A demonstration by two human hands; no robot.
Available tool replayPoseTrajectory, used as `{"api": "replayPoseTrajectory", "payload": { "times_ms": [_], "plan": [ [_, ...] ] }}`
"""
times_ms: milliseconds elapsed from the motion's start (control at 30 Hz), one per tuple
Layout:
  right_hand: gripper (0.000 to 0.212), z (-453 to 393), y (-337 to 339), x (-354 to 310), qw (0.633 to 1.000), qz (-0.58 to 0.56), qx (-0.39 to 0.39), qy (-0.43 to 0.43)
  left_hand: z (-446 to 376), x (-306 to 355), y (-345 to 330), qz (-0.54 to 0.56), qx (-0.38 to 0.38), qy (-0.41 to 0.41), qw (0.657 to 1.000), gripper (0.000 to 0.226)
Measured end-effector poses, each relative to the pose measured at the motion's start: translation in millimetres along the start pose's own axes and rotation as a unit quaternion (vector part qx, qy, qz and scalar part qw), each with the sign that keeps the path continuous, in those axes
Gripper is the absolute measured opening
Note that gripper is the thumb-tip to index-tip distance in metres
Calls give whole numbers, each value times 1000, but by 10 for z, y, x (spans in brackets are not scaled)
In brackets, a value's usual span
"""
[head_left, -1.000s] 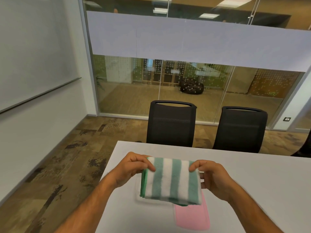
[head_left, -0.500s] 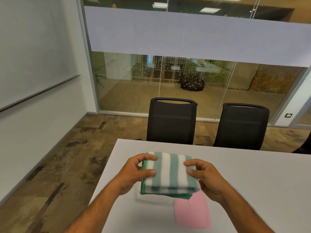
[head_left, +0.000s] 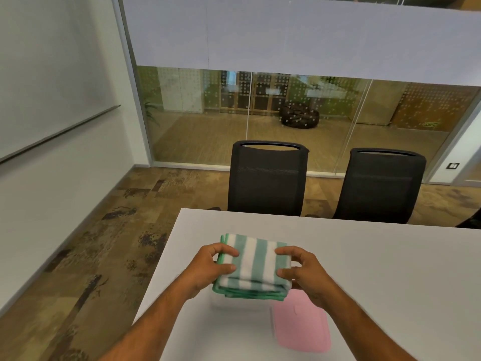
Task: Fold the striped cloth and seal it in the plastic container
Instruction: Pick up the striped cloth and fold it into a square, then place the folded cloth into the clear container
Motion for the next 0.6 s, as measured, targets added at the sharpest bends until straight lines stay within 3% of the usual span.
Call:
{"api": "replayPoseTrajectory", "payload": {
  "times_ms": [333,600],
  "plan": [
    [42,-489,-19,564,984,173,43,-15,-672,-257,34,-113,94,38,988,29],
    [42,-767,-155,960,952,301,-15,-45,-1083,-579,-11,-200,112,97,968,31]
  ]
}}
Point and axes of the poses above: each hand's wrist, its own z-axis away from the middle knuckle, its own y-axis out of the back of the hand, x = y × z, the point moved 7 cm from there along -z, towards the middle knuckle, and after that the axes turned 15 degrees about y, right-handed, at the moved point
